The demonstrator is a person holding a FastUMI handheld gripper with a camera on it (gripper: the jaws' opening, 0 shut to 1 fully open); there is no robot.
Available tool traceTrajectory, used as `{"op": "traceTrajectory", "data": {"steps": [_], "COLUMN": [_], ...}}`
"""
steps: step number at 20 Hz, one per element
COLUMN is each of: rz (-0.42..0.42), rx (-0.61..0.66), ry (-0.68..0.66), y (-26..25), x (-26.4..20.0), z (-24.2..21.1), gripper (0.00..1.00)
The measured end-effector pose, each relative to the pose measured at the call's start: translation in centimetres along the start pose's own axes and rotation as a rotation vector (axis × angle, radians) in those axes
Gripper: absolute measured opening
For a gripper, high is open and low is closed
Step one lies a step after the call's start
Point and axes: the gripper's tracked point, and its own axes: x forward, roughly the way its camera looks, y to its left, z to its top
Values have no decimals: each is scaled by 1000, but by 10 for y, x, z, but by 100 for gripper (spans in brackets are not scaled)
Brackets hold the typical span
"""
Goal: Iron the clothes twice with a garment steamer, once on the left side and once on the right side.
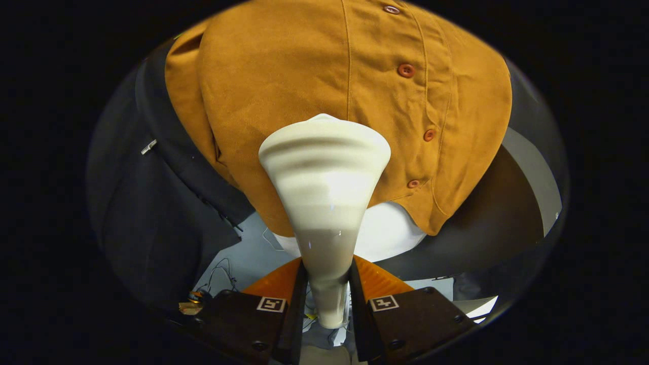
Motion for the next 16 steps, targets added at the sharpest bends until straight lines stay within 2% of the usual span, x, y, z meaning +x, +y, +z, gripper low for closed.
{"op": "traceTrajectory", "data": {"steps": [16], "rz": [-105], "rx": [95], "ry": [-439], "y": [-79], "x": [-103], "z": [126], "gripper": [45]}}
